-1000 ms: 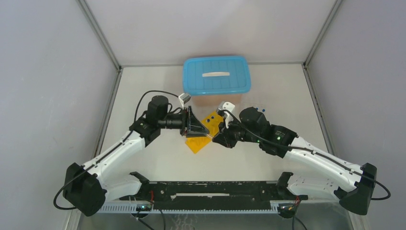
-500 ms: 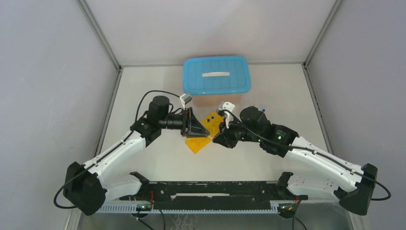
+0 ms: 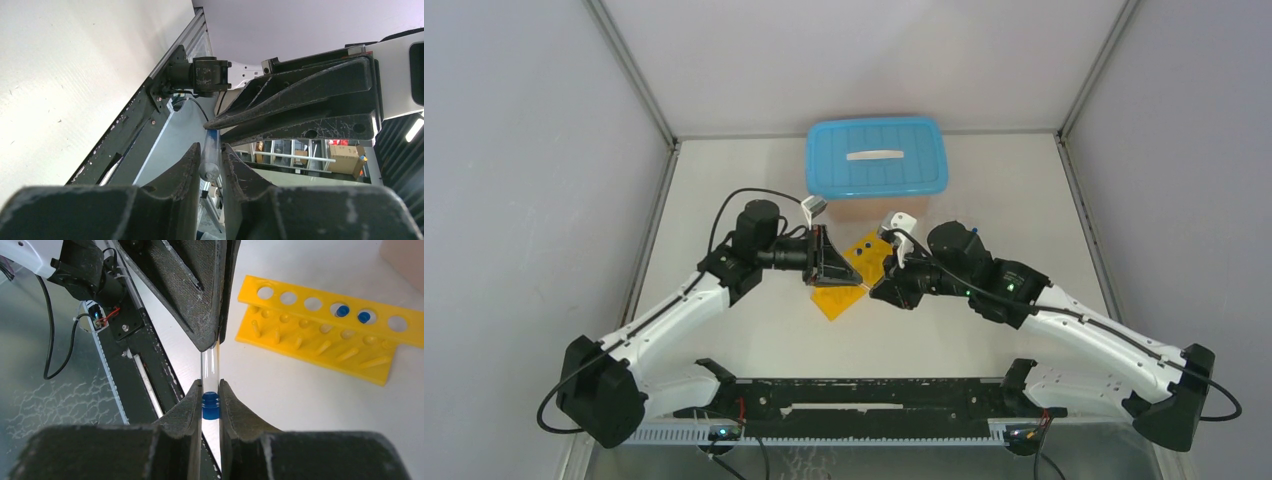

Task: Organize the chemistry lab equipment
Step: Pick up the test tube at the center of the board.

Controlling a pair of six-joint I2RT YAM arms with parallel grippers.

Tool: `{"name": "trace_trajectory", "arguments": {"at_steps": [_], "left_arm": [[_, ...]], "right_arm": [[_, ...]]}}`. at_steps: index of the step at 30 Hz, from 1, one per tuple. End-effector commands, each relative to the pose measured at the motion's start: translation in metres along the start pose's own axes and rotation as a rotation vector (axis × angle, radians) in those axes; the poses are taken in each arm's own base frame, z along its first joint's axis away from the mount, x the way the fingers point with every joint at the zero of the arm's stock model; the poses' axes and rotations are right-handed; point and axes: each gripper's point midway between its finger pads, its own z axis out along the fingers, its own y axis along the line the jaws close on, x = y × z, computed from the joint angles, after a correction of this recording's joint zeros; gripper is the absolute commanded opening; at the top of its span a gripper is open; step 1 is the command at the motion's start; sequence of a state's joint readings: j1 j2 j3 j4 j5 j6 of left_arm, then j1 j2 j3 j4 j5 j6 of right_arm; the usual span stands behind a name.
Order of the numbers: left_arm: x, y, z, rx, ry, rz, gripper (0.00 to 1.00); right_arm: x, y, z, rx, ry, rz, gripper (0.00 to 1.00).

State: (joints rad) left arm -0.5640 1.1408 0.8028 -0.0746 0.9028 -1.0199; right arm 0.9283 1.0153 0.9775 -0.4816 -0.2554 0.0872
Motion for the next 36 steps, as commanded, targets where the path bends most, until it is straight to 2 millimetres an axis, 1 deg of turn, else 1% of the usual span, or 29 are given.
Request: {"name": "trace_trajectory", "arguments": {"at_steps": [1, 15, 25, 29, 33, 36], "left_arm": [[-0.008, -0.03, -0.002, 0.072, -0.004, 0.111, 0.25], [-0.011, -0.027, 0.002, 0.073, -0.005, 0.116, 0.18], [-0.012, -0.025, 0.003, 0.068, -0.001, 0.109, 0.16], [-0.013, -0.025, 0.004, 0.068, 0.0, 0.108, 0.15], [-0.017, -0.023, 0.007, 0.06, -0.004, 0.096, 0.15], [-0.025, -0.028, 0.009, 0.074, -0.024, 0.105, 0.15]], "right_arm": [[-0.029, 0.005, -0.013, -0.016, -0.089, -0.038, 0.2], [-0.03, 0.003, -0.014, -0.018, -0.09, -0.038, 0.24], [-0.032, -0.001, -0.015, -0.008, -0.096, -0.035, 0.33], [-0.035, -0.001, -0.017, -0.008, -0.11, -0.032, 0.37], [-0.041, -0.002, -0.022, -0.003, -0.139, -0.024, 0.43], [-0.046, -0.005, -0.027, 0.018, -0.161, -0.017, 0.45]]}}
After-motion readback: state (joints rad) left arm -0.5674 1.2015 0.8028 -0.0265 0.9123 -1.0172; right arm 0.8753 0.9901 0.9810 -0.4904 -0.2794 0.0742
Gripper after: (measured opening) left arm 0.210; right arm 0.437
